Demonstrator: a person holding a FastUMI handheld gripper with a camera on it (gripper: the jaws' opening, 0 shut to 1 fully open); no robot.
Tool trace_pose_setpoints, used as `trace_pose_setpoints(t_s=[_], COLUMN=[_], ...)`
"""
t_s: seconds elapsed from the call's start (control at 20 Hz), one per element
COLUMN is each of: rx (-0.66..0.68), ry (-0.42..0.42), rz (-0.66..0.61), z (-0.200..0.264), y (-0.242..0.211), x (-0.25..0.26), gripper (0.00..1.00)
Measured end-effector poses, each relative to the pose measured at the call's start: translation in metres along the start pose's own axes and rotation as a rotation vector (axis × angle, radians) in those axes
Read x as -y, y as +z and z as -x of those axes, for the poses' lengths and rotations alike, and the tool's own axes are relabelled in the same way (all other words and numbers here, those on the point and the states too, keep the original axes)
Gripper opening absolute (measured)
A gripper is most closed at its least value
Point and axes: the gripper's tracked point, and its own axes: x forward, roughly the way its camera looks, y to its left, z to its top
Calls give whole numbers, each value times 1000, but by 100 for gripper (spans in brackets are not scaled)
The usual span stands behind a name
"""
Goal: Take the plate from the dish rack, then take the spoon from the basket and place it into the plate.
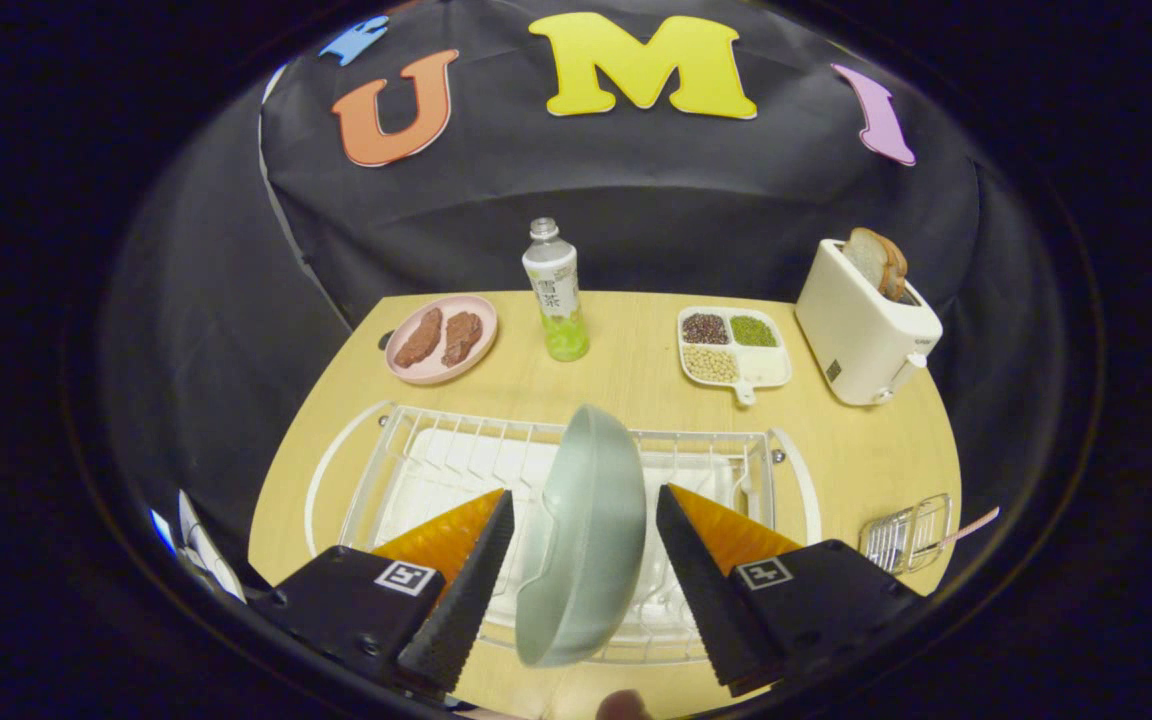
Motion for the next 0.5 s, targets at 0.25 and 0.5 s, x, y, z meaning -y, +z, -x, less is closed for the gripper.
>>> trace_pose_setpoints(t_s=[0.25,0.5], rx=[-61,-102], ry=[-30,-90], rz=[-40,-89], z=[-11,-6], y=[-7,-17], x=[0,4], gripper=[70,43])
